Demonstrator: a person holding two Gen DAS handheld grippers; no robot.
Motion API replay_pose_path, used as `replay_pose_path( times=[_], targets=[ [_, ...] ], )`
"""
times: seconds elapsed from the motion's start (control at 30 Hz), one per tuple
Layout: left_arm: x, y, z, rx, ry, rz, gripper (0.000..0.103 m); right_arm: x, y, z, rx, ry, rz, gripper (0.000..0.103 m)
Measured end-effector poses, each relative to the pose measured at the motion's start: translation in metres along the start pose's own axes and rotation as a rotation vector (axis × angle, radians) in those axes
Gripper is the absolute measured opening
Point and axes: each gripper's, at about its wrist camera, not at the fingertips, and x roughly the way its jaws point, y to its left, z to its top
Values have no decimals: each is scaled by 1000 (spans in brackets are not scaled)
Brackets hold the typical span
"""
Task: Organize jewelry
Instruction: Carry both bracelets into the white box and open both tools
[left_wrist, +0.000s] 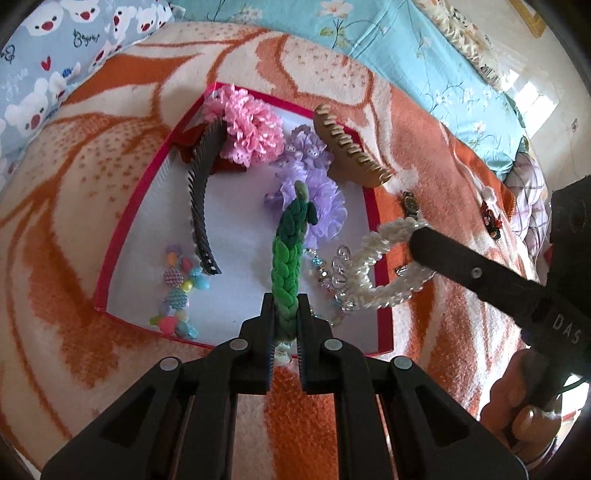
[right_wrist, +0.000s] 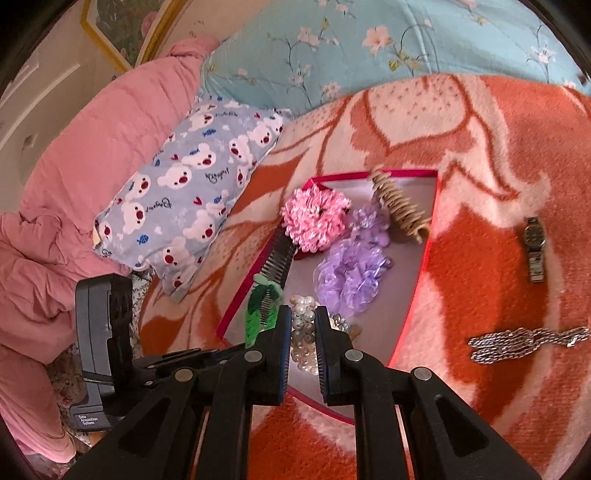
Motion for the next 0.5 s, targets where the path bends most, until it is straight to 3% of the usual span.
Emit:
replay_pose_path(
  times=[0.5],
  targets=[
    [27,17,3,-45,77,6,8,45,-26,-13,29,87,-55,12]
  ],
)
